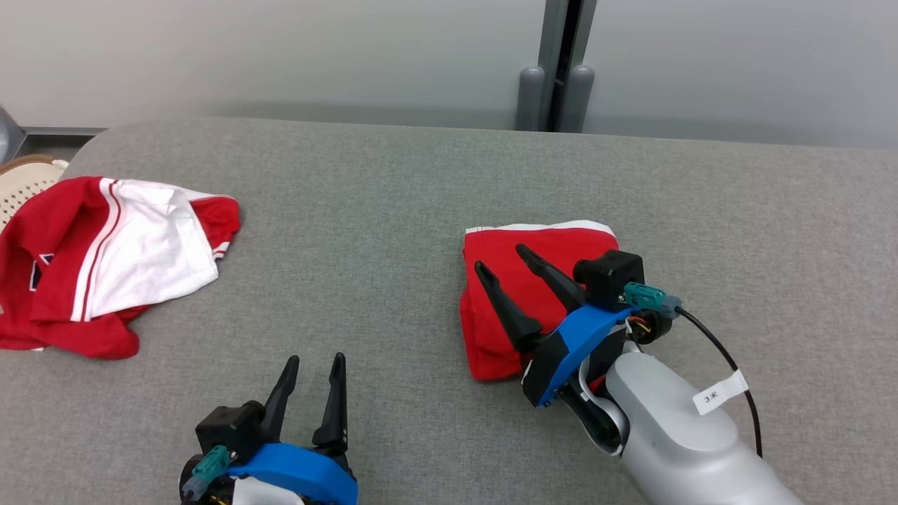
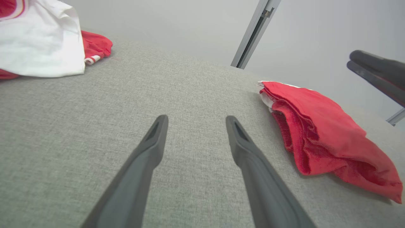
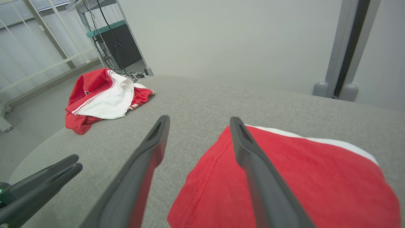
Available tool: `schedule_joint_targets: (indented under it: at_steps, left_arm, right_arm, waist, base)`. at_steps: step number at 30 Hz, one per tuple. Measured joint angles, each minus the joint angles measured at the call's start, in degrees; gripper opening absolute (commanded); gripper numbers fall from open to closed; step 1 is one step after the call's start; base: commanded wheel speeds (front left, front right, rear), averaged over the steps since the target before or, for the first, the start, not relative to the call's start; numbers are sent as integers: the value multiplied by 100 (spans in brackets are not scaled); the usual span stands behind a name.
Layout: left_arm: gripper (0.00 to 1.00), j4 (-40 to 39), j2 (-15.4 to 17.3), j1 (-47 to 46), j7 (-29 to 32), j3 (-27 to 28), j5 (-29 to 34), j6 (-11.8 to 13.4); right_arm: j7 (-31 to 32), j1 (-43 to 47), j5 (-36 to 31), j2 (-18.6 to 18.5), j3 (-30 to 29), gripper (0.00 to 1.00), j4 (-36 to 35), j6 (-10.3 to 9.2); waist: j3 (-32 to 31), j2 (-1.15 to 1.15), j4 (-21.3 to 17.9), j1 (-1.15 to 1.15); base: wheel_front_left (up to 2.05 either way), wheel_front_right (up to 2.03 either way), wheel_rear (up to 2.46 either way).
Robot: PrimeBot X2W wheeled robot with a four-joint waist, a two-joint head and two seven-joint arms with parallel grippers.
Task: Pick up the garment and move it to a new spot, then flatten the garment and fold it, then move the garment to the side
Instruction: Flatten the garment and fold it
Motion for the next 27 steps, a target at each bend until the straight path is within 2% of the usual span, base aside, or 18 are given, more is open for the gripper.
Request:
schedule_joint_targets:
  at_steps: [3, 6, 11, 16, 20, 27]
  left_arm:
    - [100, -20, -3, 23, 0, 165, 108, 0]
    - [100, -66, -3, 25, 0, 319, 277, 4]
    - [100, -232, -4, 20, 0, 523, 655, 105]
    - [100, -357, -4, 65, 0, 600, 1082, 189]
    - [100, -382, -5, 252, 0, 600, 1183, 243]
    - [100, -441, -4, 560, 0, 390, 1038, 442]
  right_arm:
    - [-34, 97, -32, 10, -171, 100, -118, 0]
    - [-44, 230, -422, -138, -838, 100, -380, 0]
    - [-49, 893, -1640, -401, -2171, 100, -777, 0]
    - [-49, 1564, -2493, -265, -3003, 100, -1090, 0]
    - [-49, 2025, -2775, -120, -3364, 100, -1143, 0]
    - [-49, 2508, -2947, -14, -3532, 100, -1032, 0]
  waist:
    - [-33, 0, -102, 0]
    - [-63, 0, -247, 0]
    - [-128, 0, -474, 0]
    - [-217, 0, -641, 0]
    - [-301, 0, -721, 0]
    - [-393, 0, -767, 0]
  base:
    - [0, 0, 0]
    - [0, 0, 0]
    - [0, 0, 0]
    - [0, 0, 0]
    - [0, 0, 0]
    - [0, 0, 0]
